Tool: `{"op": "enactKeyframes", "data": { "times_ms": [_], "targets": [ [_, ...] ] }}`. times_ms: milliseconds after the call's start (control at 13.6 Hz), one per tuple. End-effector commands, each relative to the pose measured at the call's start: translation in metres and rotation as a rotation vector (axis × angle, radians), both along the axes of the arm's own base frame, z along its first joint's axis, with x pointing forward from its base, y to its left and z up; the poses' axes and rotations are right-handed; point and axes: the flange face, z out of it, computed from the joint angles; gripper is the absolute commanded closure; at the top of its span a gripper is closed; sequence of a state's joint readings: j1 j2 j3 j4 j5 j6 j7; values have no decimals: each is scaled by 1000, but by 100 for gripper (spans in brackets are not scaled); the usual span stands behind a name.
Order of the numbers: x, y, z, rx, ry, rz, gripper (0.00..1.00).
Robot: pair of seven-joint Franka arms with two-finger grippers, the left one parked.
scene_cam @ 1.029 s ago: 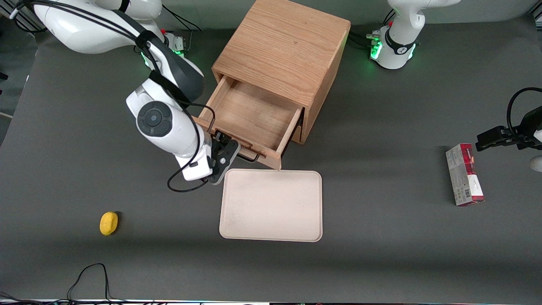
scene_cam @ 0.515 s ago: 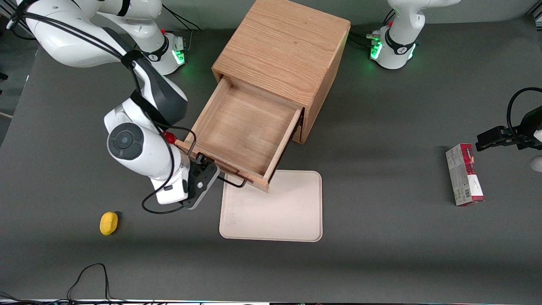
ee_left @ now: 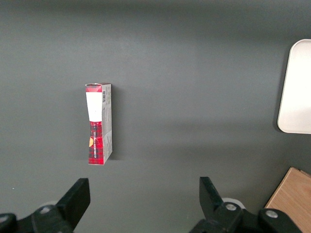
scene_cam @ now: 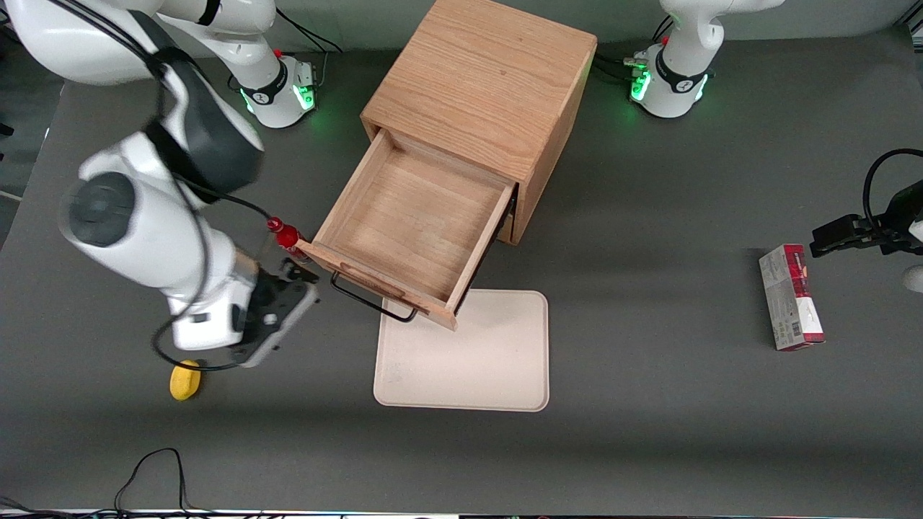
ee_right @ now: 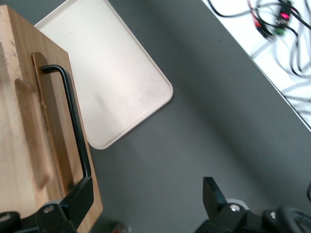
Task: Open upper drawer
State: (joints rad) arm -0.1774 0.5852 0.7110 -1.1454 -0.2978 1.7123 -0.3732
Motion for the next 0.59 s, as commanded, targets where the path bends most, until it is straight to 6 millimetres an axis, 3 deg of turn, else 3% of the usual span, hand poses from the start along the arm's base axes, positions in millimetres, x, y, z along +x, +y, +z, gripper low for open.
{"op": "enactKeyframes", "data": {
  "times_ms": [0, 221, 441, 515],
  "targets": [
    [-11, -67, 45, -11, 65, -189, 0],
    [-58, -148, 62, 18, 193, -554, 0],
    [-131, -174, 83, -40, 188, -727, 0],
    [-160, -173, 87, -55, 183, -757, 0]
  ]
}}
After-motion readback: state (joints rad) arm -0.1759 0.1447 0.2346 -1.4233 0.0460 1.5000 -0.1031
